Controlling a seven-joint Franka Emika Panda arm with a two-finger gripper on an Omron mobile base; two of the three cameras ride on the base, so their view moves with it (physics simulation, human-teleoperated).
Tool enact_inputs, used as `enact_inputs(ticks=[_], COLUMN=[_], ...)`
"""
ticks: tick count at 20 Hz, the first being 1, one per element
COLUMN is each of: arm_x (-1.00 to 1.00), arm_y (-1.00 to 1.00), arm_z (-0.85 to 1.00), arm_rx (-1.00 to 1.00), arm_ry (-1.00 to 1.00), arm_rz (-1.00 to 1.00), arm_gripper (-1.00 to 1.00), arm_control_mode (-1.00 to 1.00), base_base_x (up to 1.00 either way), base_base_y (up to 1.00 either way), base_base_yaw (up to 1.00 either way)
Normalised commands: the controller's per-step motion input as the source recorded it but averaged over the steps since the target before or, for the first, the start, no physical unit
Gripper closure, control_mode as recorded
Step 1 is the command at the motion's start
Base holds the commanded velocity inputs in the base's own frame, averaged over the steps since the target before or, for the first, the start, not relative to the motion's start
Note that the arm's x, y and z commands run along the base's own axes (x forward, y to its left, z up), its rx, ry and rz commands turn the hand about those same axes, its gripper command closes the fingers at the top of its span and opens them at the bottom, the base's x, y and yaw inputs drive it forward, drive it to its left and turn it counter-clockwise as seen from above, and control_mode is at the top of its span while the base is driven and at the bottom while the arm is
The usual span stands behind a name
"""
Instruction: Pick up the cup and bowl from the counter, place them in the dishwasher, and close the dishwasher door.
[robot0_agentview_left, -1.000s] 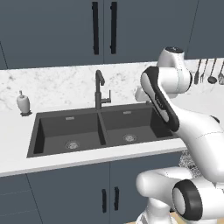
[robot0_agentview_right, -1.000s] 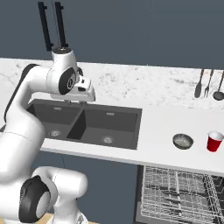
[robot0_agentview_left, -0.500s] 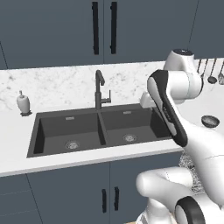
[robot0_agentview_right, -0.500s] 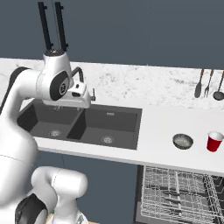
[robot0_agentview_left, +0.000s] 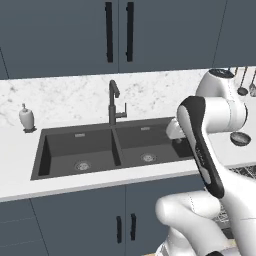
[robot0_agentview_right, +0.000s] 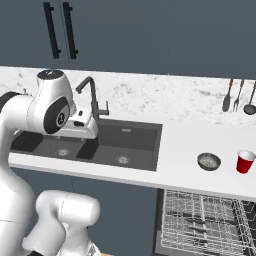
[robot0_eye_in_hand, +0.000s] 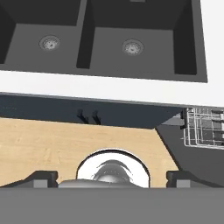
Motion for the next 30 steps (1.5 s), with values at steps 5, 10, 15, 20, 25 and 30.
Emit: enact_inputs(ticks=[5, 10, 15, 20, 25, 30], arm_x=[-0.01, 0.0, 0.0, 0.0, 0.0, 0.0], arm_y=[0.0, 0.0, 0.0, 0.0, 0.0, 0.0], arm_z=[-0.2, 0.0, 0.0, 0.0, 0.0, 0.0], arm_rx=[0.0, 0.0, 0.0, 0.0, 0.0, 0.0], arm_ry=[0.0, 0.0, 0.0, 0.0, 0.0, 0.0], arm_rz=[0.0, 0.0, 0.0, 0.0, 0.0, 0.0], arm_gripper=[-1.0, -1.0, -1.0, -1.0, -1.0, -1.0], arm_control_mode=[1.0, 1.0, 1.0, 1.0, 1.0, 1.0], base_base_x=[0.02, 0.11, 0.01, 0.26, 0.86, 0.41], base_base_y=[0.0, 0.08, 0.52, 0.62, 0.1, -0.39], base_base_yaw=[-0.03, -0.42, -0.65, -0.67, -0.38, -0.15])
